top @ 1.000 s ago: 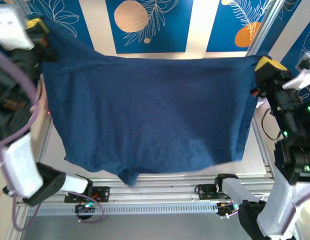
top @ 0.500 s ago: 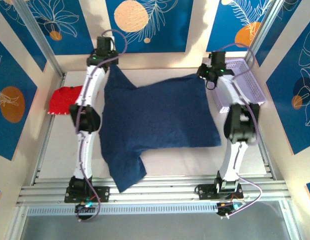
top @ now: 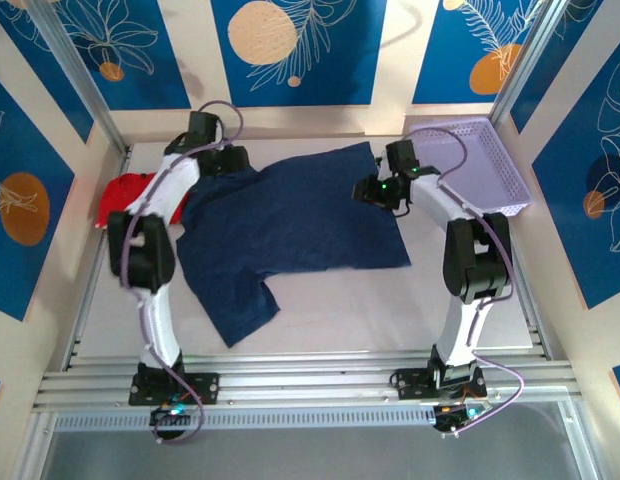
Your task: Fold the inside-out t-shirt
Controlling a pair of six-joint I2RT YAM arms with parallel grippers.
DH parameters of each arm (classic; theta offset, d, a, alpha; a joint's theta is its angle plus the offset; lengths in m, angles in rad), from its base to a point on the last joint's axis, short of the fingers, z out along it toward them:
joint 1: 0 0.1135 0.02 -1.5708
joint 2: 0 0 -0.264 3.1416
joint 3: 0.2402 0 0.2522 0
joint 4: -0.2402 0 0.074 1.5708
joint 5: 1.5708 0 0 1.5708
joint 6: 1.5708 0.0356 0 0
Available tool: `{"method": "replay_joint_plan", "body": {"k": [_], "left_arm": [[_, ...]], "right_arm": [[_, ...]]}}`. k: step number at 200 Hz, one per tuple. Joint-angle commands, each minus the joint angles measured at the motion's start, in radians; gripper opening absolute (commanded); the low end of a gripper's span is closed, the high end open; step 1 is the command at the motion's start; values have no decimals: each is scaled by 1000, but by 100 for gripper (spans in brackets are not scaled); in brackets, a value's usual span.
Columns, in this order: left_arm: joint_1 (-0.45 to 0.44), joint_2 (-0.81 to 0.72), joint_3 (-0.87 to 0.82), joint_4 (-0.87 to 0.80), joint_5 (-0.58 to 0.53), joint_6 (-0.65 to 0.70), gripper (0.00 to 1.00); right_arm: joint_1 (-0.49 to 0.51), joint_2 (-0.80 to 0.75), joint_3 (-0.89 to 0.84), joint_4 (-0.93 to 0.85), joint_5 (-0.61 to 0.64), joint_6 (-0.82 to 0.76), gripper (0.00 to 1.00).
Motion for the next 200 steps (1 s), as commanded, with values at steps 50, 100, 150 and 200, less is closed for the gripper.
{"method": "replay_joint_plan", "body": {"k": [50,100,150,200], "left_arm": [[-12,-344,-622,116,69,-101,81],[-36,-450,-777,115,113,-128,82],[-140,-541,-882,74,119,-158,83],[-320,-650,-894,-42,43,-169,84]], "right_arm": [[-113,75,-115,-178,-18,-3,42],[-200,-2,-255,-206,63,13,40],[-279,-100,-344,-183,98,23,38],[-230,-247,-367,-165,91,17,43]]}}
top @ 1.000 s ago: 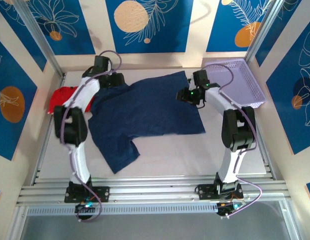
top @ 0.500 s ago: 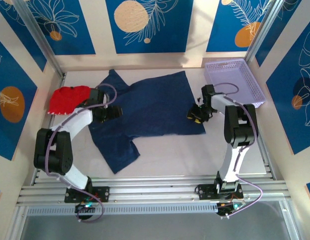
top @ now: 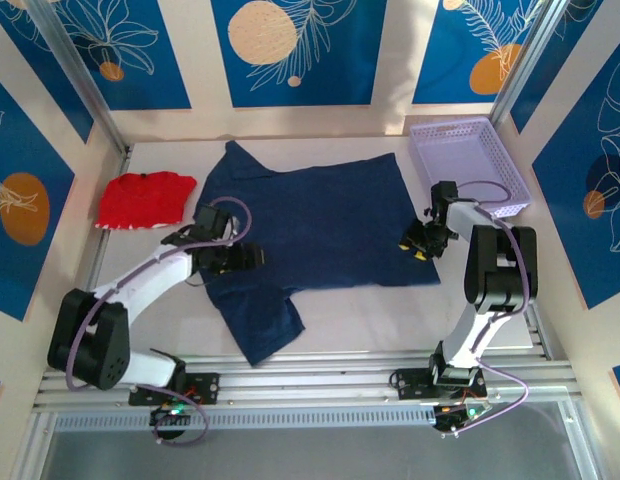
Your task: Fold the inside-out t-shirt
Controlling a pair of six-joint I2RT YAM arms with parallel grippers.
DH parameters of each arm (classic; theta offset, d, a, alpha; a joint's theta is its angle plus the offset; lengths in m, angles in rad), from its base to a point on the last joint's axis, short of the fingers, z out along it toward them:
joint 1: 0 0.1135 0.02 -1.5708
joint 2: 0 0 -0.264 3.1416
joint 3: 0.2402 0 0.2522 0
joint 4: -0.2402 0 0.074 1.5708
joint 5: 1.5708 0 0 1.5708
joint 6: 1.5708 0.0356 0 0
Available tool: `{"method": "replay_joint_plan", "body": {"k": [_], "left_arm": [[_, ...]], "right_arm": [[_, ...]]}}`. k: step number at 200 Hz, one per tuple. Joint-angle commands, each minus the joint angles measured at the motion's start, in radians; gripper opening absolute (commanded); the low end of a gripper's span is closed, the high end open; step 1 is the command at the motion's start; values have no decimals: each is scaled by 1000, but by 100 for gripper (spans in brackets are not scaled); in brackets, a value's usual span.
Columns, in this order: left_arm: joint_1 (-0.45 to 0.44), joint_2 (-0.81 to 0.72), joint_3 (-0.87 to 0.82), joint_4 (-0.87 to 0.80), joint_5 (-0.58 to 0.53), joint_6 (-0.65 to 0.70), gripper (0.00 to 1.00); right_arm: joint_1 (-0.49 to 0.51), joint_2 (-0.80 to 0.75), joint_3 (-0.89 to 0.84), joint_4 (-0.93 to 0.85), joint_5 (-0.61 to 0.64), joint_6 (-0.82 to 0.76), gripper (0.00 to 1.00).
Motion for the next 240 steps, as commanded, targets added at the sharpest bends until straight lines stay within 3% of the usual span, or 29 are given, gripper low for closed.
{"method": "replay_joint_plan", "body": {"k": [1,18,51,79,106,181,240], "left_arm": [[-89,-67,-12,-97,-46,-13,84],[-175,-146,-46,-165,-96,-55,84],[-307,-307,-178,-315,-163,-279,78],[-439,-331,-221,-400,-120,-403,72],[-558,-319,-269,-381,-65,-504,70],[-579,-150,-274,-223,-33,-457,53],[-594,-121,-294,-198,-22,-463,25]], "right_arm": [[27,-119,-32,-15,10,7,43],[25,-185,-72,-40,35,2,45],[34,-327,-203,-23,21,16,46],[49,-368,-234,-21,10,18,46],[57,-355,-226,-19,1,12,46],[64,-345,-228,-7,-5,6,46],[54,-352,-230,-20,23,13,46]]}}
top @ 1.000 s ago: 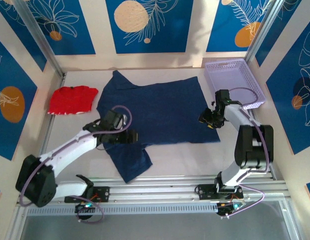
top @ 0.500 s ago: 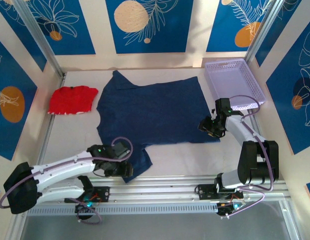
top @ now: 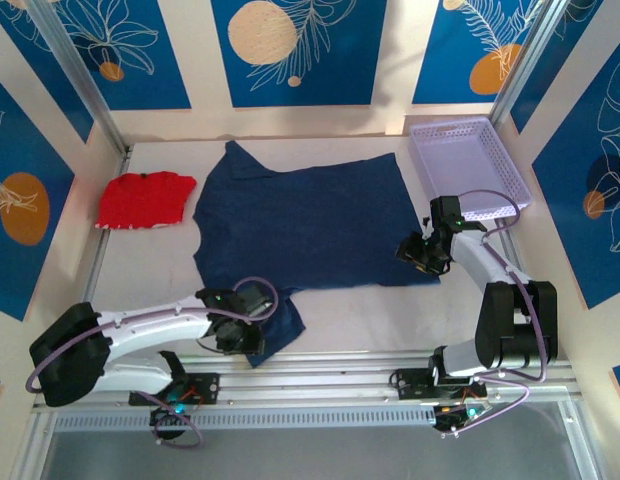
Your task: Fold the inside-out t-shirt
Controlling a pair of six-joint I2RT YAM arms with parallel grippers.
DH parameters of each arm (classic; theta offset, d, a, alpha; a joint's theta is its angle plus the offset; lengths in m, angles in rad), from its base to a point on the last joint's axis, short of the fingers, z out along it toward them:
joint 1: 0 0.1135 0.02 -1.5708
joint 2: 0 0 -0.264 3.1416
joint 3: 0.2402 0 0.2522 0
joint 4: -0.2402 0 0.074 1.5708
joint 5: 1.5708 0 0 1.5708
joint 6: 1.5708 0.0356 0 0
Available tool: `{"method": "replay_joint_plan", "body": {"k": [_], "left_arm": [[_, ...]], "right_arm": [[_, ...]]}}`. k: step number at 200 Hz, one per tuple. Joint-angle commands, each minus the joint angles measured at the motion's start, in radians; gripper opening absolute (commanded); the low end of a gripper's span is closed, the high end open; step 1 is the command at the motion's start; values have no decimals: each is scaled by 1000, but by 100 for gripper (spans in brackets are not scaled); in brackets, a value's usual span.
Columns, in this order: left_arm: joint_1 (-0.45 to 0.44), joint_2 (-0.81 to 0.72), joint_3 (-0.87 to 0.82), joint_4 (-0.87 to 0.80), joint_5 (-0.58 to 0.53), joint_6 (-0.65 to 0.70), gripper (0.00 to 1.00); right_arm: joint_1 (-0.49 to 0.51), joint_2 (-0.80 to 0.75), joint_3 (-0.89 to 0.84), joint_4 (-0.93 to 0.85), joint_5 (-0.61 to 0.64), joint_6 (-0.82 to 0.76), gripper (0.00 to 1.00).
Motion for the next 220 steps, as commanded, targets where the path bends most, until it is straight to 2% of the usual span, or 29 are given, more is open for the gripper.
{"method": "replay_joint_plan", "body": {"k": [1,59,115,172,201,220], "left_arm": [[-16,7,-14,24,23,-12,25],[-17,-43,10,-36,-18,13,0],[1,-128,51,-53,-38,39,0],[30,-134,61,-43,-6,87,0],[51,-141,74,-51,7,113,0],[70,-156,91,-74,9,132,0]], "right_arm": [[-4,-3,-3,-18,4,6,46],[-40,-9,-32,-36,52,37,46],[-199,10,-74,-28,77,76,48],[-257,98,-51,-39,84,87,49],[-257,147,-34,-40,68,83,44],[-258,152,-33,-40,65,83,37]]}}
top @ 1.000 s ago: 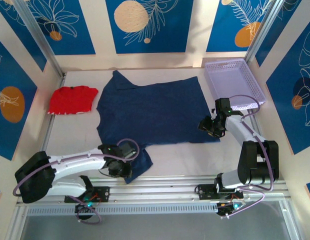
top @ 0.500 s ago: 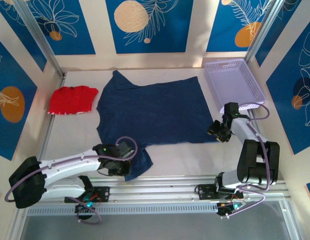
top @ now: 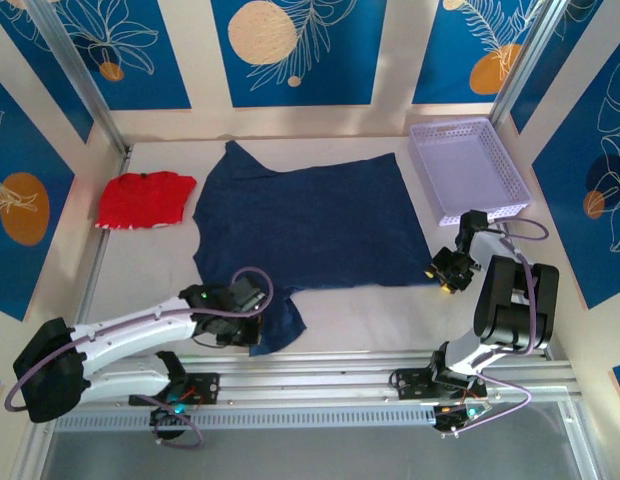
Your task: Fold the inside-out t-shirt
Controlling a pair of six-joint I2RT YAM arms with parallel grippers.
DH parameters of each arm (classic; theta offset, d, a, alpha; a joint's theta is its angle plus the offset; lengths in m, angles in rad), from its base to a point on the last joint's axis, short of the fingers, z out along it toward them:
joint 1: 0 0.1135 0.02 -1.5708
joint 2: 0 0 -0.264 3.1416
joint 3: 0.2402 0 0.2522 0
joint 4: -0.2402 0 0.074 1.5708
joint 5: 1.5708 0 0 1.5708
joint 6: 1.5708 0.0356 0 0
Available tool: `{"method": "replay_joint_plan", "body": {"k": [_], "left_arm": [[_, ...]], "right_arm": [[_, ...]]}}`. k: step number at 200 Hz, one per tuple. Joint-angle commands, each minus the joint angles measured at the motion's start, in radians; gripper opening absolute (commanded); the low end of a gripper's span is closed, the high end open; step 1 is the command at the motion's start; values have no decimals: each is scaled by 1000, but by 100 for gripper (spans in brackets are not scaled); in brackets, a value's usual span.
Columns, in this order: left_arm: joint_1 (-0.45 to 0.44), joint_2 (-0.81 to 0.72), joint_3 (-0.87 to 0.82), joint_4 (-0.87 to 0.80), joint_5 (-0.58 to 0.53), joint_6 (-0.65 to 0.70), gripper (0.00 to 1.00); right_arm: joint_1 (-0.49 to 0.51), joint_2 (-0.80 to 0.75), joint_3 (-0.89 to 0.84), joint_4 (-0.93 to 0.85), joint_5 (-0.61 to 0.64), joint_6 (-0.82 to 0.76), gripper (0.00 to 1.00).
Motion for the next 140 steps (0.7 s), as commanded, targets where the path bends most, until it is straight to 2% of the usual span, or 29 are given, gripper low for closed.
{"method": "replay_joint_plan", "body": {"k": [1,37,83,140], "left_arm": [[26,-31,47,-48,19,42,0],[81,-83,88,-110,24,79,0],[199,-134,132,-167,80,155,0],[372,-132,238,-222,215,270,0]], "right_arm": [[-4,19,13,-2,-22,12,36],[-3,-4,5,4,-26,5,19],[11,-32,12,18,-38,-10,0],[17,-92,40,-1,-71,-19,0]]}}
